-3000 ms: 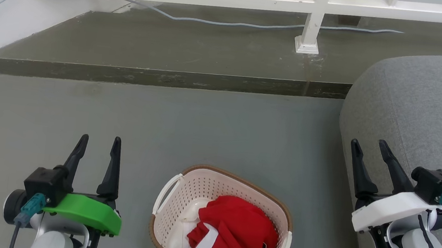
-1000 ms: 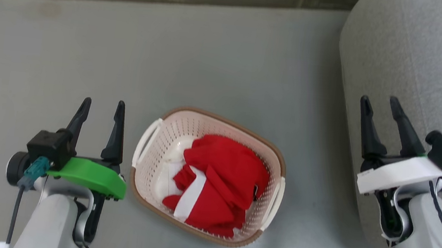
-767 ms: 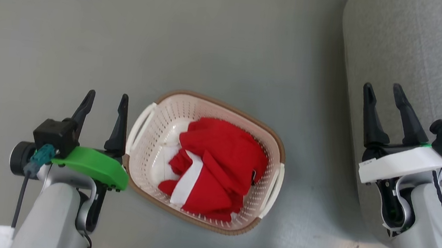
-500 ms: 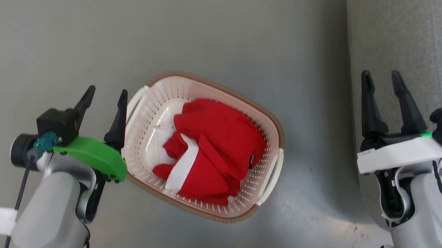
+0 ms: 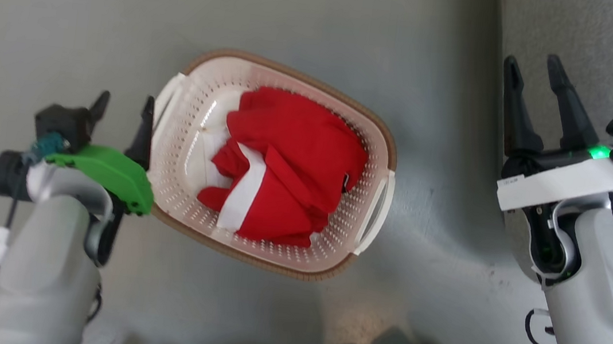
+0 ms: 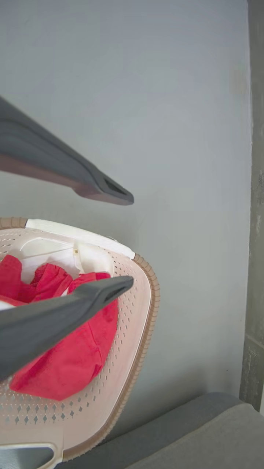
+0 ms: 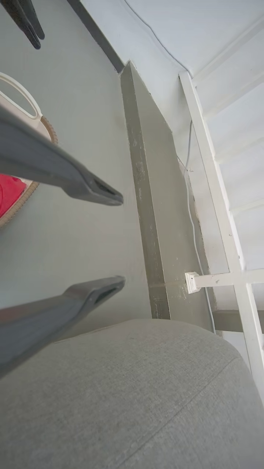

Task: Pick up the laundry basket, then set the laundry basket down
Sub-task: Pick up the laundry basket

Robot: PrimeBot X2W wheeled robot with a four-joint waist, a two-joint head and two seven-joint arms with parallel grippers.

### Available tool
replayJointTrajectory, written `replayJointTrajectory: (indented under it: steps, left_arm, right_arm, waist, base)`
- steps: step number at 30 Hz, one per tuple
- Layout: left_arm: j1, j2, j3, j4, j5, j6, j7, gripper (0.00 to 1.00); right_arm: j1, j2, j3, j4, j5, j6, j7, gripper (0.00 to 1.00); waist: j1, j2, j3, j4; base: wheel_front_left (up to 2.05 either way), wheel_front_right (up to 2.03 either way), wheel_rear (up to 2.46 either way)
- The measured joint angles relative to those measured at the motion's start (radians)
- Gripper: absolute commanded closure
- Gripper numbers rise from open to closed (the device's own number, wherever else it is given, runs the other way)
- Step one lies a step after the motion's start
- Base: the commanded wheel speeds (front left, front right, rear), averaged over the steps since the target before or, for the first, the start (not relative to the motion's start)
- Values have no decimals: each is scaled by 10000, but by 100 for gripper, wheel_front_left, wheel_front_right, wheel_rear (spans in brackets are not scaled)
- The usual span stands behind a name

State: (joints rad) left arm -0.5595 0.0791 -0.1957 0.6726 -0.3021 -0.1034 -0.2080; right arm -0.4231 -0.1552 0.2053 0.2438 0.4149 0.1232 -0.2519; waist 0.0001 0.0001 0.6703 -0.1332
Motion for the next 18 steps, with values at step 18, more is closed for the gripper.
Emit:
replayJointTrajectory:
  steps: [18]
  left_arm:
    - [-1720,527,-970,1666,288,-209,412,0]
  right_arm:
    - [-668,-52,69,-134,176,2,0,0]
  waist:
    - [-1,0,1604,-389]
  base:
    - [0,0,0]
